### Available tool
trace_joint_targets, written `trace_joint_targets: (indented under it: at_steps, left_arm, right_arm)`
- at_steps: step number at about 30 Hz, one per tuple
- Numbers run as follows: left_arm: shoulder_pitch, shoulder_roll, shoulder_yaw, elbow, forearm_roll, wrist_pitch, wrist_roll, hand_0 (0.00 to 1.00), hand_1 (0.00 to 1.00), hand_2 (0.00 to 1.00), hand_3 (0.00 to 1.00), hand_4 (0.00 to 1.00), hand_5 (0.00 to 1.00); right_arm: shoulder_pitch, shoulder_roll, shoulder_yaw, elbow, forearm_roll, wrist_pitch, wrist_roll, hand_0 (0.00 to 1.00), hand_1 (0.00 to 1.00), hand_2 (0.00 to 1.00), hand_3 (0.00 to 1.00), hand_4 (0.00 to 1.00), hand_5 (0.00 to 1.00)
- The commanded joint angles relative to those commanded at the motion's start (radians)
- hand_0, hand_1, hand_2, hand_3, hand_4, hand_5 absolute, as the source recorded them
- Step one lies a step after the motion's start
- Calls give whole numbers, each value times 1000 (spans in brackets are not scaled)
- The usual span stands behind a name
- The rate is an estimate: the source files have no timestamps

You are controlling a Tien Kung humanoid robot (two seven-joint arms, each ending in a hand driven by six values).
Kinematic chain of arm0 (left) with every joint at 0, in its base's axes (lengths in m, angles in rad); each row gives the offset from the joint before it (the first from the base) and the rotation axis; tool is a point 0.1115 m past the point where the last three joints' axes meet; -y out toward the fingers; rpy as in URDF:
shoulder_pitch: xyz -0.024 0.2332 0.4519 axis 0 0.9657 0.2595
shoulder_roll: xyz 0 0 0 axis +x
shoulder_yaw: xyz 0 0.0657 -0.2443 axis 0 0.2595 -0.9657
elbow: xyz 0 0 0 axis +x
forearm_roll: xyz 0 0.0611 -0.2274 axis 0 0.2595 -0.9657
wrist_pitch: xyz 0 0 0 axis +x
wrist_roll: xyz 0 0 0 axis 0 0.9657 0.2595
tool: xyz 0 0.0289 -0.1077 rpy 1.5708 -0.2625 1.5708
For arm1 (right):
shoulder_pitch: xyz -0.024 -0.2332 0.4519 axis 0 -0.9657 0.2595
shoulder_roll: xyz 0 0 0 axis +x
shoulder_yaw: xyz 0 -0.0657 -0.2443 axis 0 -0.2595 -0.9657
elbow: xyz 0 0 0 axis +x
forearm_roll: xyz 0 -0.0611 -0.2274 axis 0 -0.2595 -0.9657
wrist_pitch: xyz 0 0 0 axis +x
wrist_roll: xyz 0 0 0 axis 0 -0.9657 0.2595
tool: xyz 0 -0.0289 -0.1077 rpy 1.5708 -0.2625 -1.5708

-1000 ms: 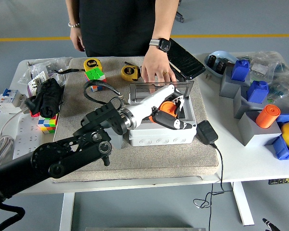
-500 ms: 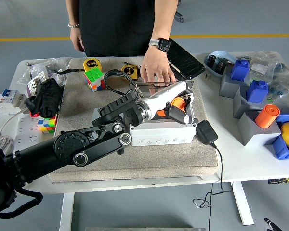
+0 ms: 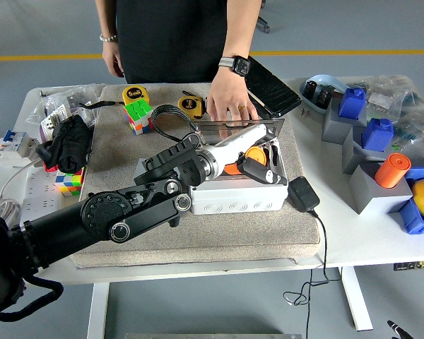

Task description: Fetch the battery,place it into the box,close the lid of the box

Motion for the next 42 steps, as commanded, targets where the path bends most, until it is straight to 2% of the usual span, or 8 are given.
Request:
trace_joint_targets:
  at_steps: [8, 9, 14, 15, 20, 21, 31, 42]
  left_arm:
    - [0, -2, -3, 7, -6, -11, 1, 148, 253, 347, 411, 998, 257]
    - [0, -3, -4, 8, -7, -11, 0, 213, 381, 395, 437, 998, 389]
    - [0, -4, -6, 12, -14, -14, -9, 213, 381, 395, 437, 998, 389]
    - [1, -3, -8, 13, -16, -17, -11, 325, 536, 474, 497, 998, 502]
    - [3, -2, -17, 10, -31, -31, -19, 325, 536, 474, 497, 998, 502]
    - [3, -2, -18, 8, -36, -32, -22, 534, 614, 579, 581, 998, 604]
    - [13, 4, -56, -40, -77, -31, -60, 521, 610, 580, 586, 998, 611]
    - [50, 42, -193, -227, -150, 39, -186, 454, 594, 571, 573, 998, 639]
  right_arm:
    - [-1, 0, -1, 0, -1, 0, 0, 582, 638, 651, 578, 945, 492]
    - [-1, 0, -1, 0, -1, 0, 0, 582, 638, 651, 579, 945, 493]
    - [-3, -1, 2, 1, -1, 0, 2, 582, 638, 651, 579, 945, 493]
    - [-3, -1, 4, 1, -1, 0, 2, 582, 638, 651, 579, 946, 493]
    - [-3, -1, 9, 1, -2, 0, 3, 582, 638, 651, 579, 946, 493]
    - [-3, -1, 10, 1, -2, 0, 4, 582, 638, 651, 580, 946, 494]
    - [-2, -1, 17, 1, -1, 0, 6, 582, 638, 651, 580, 947, 492]
    - [-3, 0, 20, 0, 1, 0, 8, 582, 638, 651, 580, 948, 493]
